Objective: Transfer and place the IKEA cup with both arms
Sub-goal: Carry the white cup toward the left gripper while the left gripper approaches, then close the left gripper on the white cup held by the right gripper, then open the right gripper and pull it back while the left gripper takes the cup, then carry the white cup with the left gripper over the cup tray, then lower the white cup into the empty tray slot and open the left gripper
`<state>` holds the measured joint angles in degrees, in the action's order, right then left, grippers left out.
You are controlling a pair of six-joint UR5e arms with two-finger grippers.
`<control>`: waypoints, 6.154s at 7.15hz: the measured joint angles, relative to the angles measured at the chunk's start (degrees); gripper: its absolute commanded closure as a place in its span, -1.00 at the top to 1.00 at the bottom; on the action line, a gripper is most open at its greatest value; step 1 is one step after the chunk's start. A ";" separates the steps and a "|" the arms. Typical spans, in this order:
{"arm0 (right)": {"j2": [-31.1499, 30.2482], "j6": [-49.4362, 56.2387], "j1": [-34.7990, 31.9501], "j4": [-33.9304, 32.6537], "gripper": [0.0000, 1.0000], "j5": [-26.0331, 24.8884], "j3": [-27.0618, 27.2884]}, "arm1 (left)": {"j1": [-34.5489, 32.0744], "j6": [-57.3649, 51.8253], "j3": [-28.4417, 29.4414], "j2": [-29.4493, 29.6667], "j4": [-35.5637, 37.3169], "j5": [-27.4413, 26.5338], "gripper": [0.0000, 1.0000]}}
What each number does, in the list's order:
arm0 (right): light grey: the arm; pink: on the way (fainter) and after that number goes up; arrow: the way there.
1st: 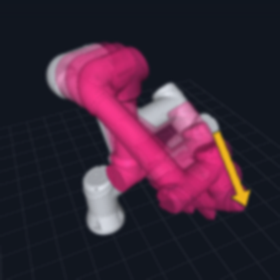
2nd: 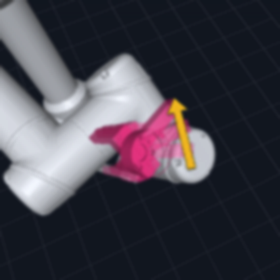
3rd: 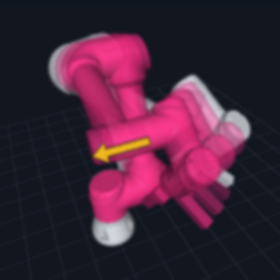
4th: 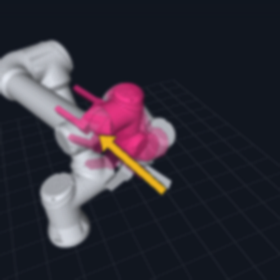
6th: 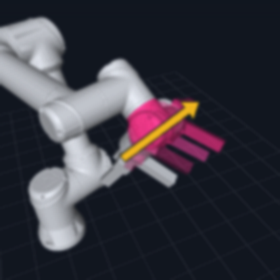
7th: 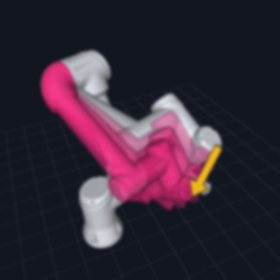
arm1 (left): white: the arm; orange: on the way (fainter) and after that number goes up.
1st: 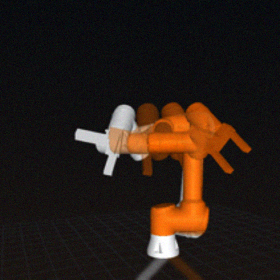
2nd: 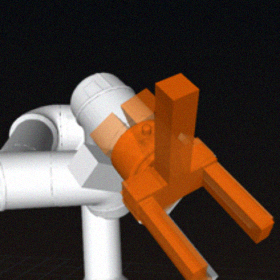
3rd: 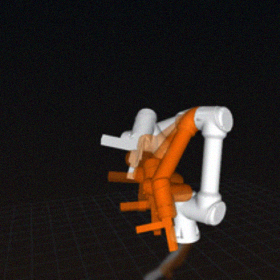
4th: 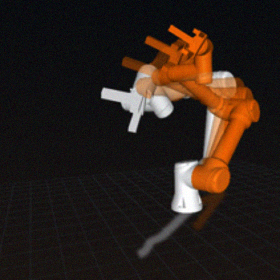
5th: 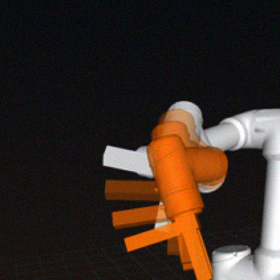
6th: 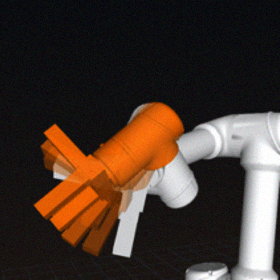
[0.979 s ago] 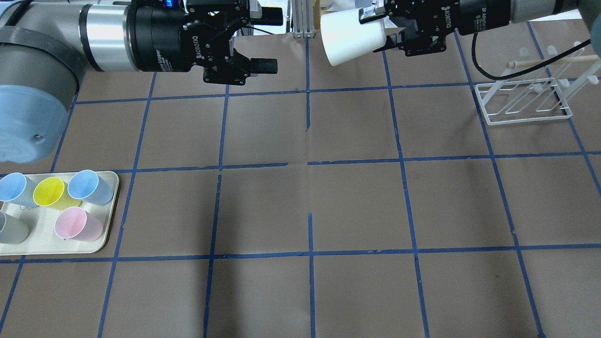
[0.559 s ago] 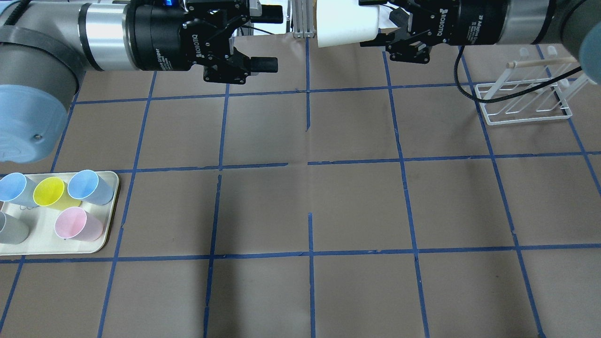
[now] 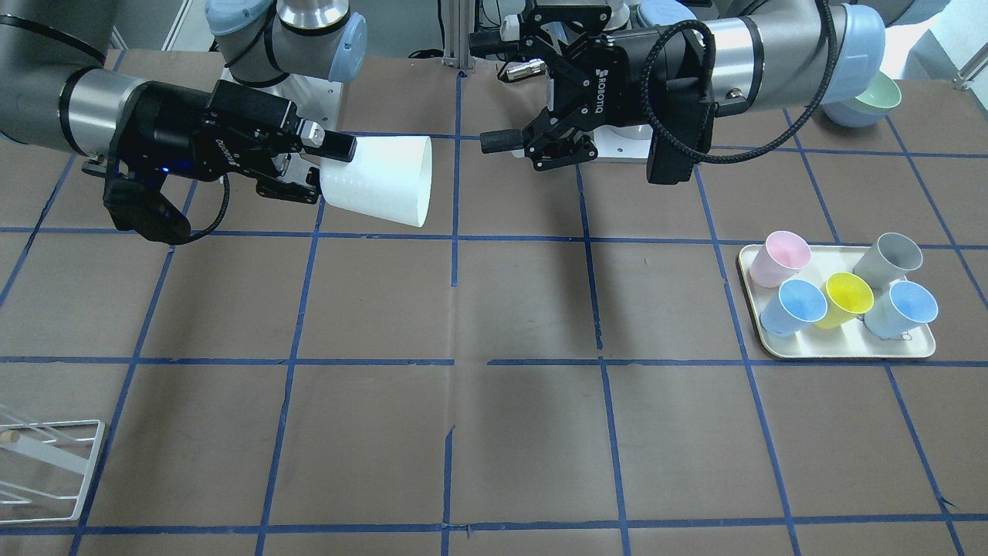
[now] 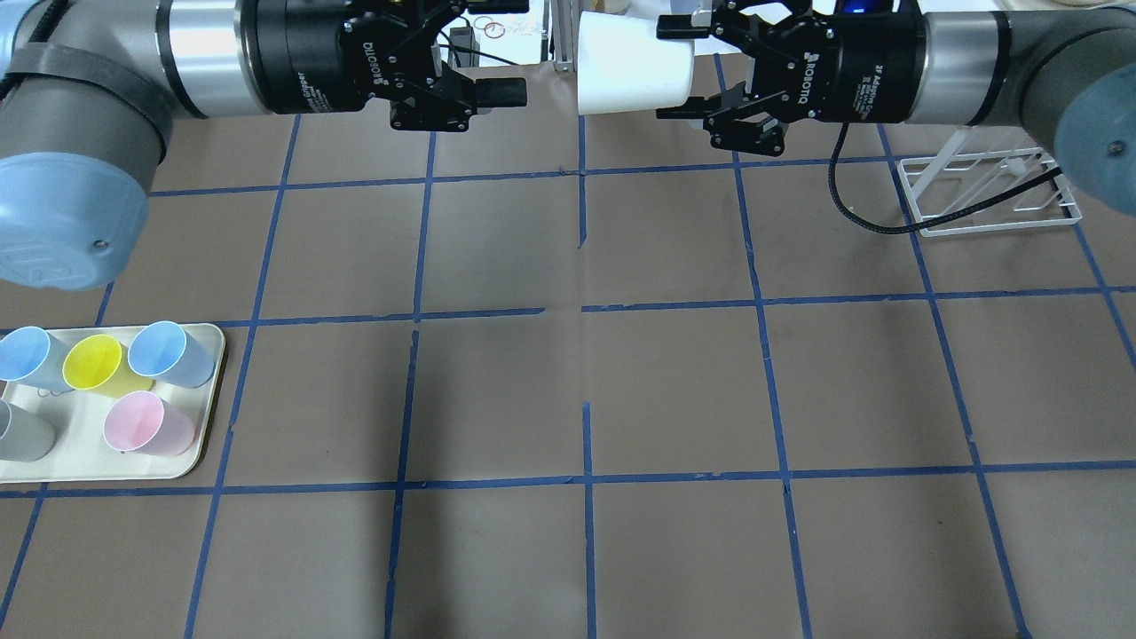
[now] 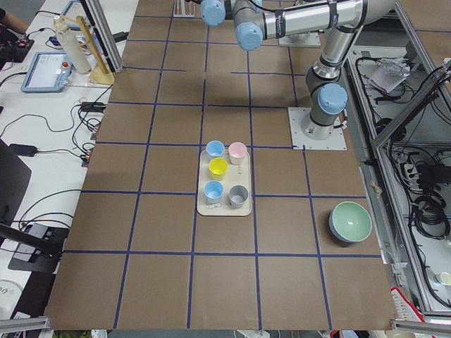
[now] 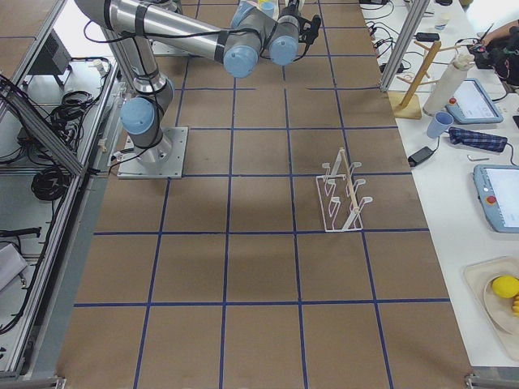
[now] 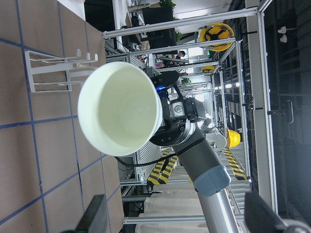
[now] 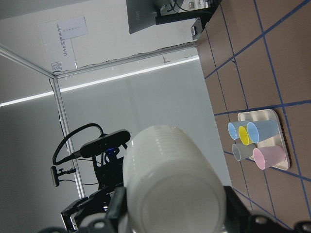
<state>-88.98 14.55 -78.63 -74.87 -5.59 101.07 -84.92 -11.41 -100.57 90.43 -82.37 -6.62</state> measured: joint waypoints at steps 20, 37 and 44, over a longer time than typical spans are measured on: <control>0.33 -8.72 6.34 -2.32 1.00 -19.67 -3.98 | 1.31 10.49 -2.59 -0.10 19.33 -29.28 -1.00; -9.00 -21.02 -9.05 -10.36 1.00 -81.06 -4.10 | 48.82 -105.11 -17.38 -3.00 15.53 -80.71 -1.00; -11.06 -16.30 -9.86 -10.86 1.00 -84.62 -2.86 | 49.41 -105.07 -25.47 0.75 28.44 -80.35 0.99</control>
<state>-100.03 -1.75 -88.49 -85.73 -90.20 98.21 -35.51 -116.48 -126.04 91.18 -53.93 -86.97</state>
